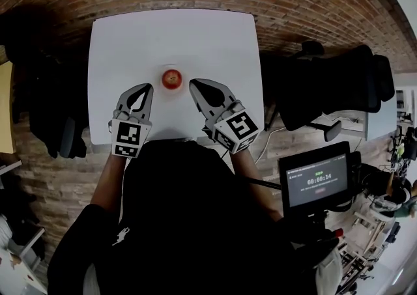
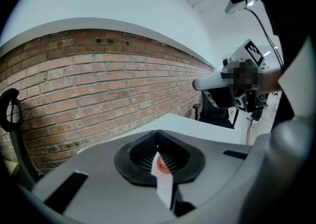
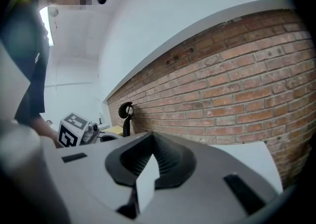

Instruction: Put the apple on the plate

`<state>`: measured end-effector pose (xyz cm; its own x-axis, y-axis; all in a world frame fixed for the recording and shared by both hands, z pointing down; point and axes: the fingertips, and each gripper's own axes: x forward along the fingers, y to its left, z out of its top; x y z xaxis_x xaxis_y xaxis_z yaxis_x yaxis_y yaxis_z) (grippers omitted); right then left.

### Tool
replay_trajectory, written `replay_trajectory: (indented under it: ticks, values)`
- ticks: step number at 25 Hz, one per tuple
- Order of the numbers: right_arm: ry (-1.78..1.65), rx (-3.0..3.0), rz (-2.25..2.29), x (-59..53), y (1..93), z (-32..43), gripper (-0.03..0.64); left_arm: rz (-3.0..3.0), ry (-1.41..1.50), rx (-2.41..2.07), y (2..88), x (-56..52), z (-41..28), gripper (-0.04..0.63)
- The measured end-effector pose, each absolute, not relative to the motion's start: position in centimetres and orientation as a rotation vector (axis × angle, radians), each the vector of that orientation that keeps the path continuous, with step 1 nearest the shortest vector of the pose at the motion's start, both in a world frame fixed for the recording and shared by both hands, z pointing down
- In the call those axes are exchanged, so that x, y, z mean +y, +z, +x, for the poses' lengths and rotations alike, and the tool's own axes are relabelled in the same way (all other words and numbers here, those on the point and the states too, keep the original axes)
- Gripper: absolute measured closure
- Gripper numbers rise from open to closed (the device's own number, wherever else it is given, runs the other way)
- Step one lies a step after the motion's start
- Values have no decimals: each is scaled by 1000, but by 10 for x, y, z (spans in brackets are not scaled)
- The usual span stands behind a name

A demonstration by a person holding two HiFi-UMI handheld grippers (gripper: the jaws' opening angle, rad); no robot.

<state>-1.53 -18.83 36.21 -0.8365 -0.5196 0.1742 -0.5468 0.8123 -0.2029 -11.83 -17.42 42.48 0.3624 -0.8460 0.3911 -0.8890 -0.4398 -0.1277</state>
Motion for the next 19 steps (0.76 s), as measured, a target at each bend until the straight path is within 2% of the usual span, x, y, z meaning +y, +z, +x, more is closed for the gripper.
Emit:
replay_trajectory:
  ticks: [19]
  values:
    - [367, -2864, 887, -193, 361, -18, 614, 2490, 627, -1575, 429, -175, -128, 589]
